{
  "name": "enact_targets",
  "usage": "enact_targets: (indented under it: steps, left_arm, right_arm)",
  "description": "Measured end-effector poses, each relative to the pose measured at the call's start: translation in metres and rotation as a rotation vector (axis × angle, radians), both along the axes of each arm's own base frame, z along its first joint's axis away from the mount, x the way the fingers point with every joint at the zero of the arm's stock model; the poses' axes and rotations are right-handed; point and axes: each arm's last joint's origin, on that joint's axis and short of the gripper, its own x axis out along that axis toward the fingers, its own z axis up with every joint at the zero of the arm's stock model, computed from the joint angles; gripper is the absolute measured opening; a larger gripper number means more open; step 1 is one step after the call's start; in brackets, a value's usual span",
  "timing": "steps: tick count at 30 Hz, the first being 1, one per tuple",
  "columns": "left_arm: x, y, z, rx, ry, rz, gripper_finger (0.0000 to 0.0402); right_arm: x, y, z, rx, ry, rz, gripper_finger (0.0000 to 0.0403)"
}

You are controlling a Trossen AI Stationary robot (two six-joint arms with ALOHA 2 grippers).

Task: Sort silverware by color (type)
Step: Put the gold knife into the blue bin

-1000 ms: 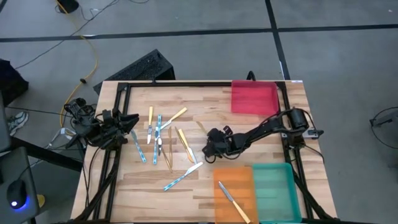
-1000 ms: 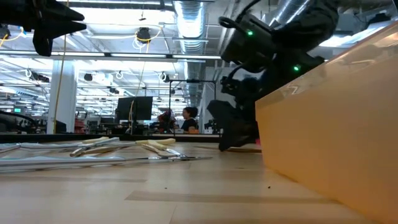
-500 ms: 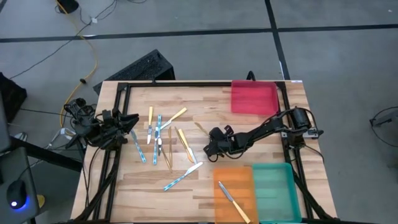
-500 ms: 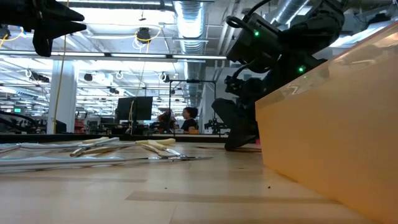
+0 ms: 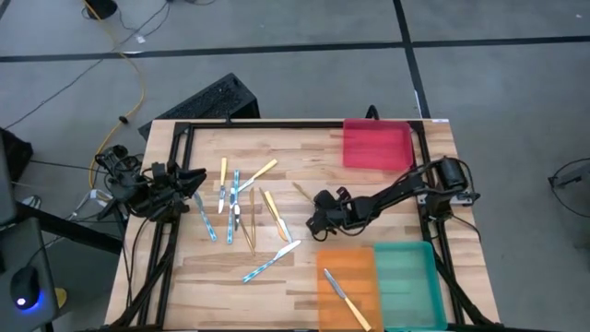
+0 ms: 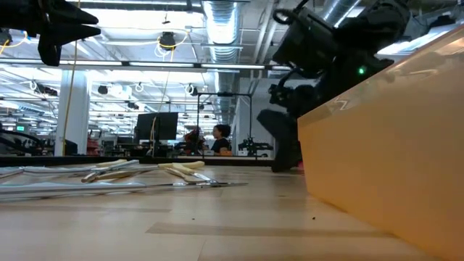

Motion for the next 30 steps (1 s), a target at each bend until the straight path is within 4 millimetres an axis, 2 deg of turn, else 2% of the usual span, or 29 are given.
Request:
enact_targets:
  steps: [17, 21, 30]
  left_arm:
    - [0.000, 0.000, 0.000, 0.003, 0.002, 0.002, 0.0089]
    - [0.000, 0.000, 0.000, 0.003, 0.002, 0.002, 0.0089]
    - [0.000, 0.000, 0.000, 0.010, 0.006, 0.003, 0.0089]
  right_arm:
    - [-0.004, -0.017, 0.050, -0.030, -0.173, -0.105, 0.0018]
    - [-0.014, -0.020, 0.064, -0.022, -0.167, -0.136, 0.0018]
    - [-0.052, -0.019, 0.095, -0.025, -0.132, -0.247, 0.0018]
